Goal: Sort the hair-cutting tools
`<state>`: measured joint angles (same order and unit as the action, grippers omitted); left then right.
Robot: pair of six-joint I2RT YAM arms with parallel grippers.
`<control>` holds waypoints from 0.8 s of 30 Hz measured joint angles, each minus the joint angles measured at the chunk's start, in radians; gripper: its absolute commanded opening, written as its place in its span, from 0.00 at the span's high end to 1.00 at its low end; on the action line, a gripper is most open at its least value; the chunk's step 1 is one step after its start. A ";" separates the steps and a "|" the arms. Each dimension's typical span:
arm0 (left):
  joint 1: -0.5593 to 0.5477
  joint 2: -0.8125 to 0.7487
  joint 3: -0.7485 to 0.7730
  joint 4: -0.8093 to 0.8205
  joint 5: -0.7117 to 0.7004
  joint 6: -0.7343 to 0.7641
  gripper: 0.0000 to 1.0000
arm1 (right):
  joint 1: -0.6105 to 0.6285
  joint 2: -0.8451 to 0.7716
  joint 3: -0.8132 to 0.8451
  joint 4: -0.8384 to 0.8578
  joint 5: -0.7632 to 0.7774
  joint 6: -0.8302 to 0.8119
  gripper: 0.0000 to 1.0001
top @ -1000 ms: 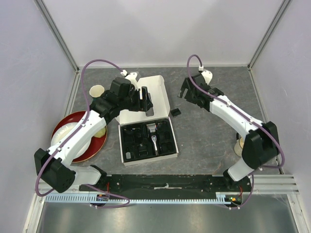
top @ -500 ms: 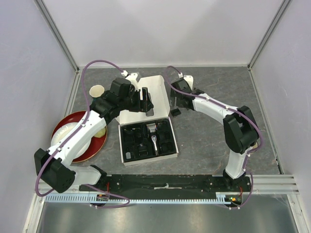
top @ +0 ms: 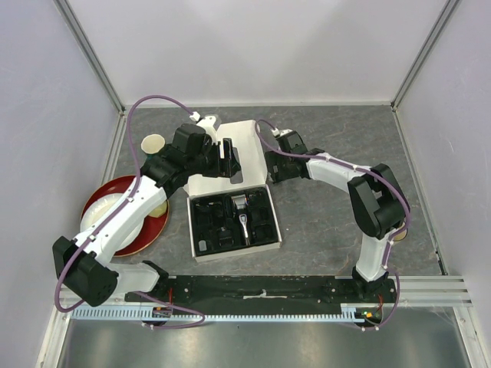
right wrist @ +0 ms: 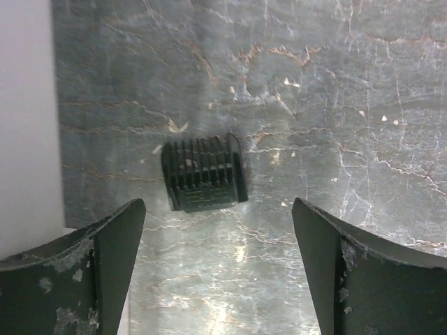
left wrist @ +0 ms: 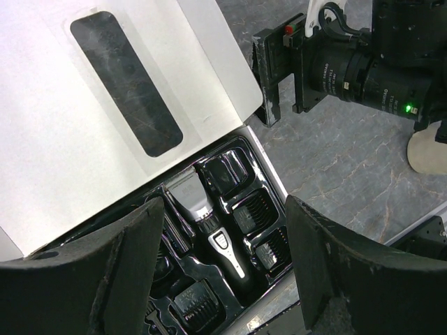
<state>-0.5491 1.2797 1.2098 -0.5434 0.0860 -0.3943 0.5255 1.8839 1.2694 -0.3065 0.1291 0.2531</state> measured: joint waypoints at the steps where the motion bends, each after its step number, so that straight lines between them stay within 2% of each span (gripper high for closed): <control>1: 0.000 0.000 0.000 0.000 0.000 0.000 0.24 | -0.009 0.002 -0.011 0.010 -0.018 -0.009 0.07; 14: 0.000 0.000 0.000 0.000 0.000 0.000 0.24 | -0.048 0.047 -0.044 0.080 -0.120 -0.133 0.11; 24: 0.000 0.000 0.000 0.000 0.001 0.001 0.23 | -0.045 0.048 -0.044 0.080 -0.041 -0.123 0.13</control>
<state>-0.5491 1.2800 1.2098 -0.5434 0.0868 -0.3935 0.4801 1.9316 1.2251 -0.2260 0.0883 0.1303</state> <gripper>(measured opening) 0.764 0.875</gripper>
